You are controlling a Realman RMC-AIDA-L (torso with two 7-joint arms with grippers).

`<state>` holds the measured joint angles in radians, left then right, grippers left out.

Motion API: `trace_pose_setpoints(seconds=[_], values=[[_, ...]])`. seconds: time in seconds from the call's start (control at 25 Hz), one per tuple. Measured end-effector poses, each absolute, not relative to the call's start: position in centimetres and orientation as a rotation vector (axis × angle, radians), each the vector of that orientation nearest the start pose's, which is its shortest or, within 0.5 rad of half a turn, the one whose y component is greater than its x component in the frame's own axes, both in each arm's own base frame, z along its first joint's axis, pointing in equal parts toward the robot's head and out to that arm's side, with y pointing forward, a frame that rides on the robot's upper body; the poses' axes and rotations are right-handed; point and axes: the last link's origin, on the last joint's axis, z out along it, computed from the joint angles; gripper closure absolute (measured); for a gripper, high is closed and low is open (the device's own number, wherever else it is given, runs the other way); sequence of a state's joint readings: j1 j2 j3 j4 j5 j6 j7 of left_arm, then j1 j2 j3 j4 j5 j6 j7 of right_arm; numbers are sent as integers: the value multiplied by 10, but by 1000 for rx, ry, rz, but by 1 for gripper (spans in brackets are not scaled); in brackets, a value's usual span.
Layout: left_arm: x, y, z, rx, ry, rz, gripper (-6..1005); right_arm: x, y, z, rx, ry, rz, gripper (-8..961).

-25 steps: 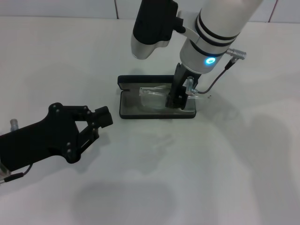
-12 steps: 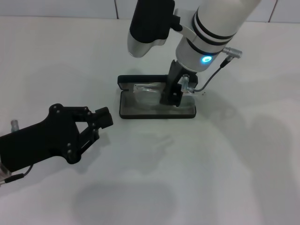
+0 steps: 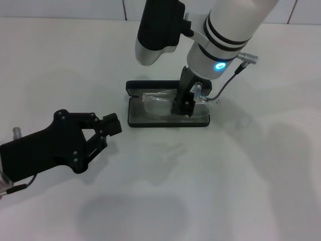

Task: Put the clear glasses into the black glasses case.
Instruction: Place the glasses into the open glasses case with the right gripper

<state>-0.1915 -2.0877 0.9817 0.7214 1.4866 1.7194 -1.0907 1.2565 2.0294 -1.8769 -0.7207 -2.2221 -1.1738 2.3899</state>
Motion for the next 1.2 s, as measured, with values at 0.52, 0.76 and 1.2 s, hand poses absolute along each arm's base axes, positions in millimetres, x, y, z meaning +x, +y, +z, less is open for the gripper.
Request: trace_pose_setpoints(seconds=[0.52,0.76,1.2], values=[[-274,249,10,-2555,-346,-1089,885,57,400,-112,-2858,27,-685,789],[-274,249,10,-2555,-347,-1088,885,55,398,-112,-2863,18,-652,749],[-275,248,10,-2554,-350,-1088,884,45,394,-112,-2863,-36,-593,747]])
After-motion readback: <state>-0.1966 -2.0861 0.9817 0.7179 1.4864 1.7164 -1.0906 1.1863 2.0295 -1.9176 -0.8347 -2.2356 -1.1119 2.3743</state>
